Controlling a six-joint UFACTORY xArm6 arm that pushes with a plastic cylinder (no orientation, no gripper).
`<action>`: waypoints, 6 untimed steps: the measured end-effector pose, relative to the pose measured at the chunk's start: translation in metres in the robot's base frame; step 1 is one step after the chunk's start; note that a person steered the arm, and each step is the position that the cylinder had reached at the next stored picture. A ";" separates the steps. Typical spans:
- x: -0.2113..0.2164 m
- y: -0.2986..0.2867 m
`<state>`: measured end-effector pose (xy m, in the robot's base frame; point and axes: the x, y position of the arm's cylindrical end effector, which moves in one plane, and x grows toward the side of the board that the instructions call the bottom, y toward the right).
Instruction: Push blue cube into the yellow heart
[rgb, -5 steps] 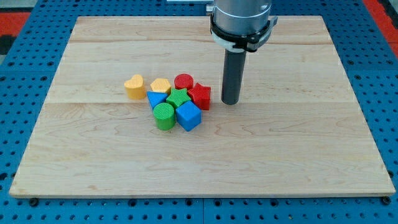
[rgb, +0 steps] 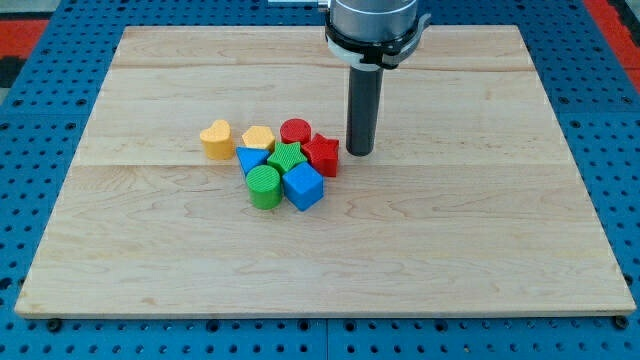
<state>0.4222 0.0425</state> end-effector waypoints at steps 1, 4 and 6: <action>0.001 -0.001; 0.085 -0.022; 0.058 -0.064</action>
<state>0.4807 -0.0212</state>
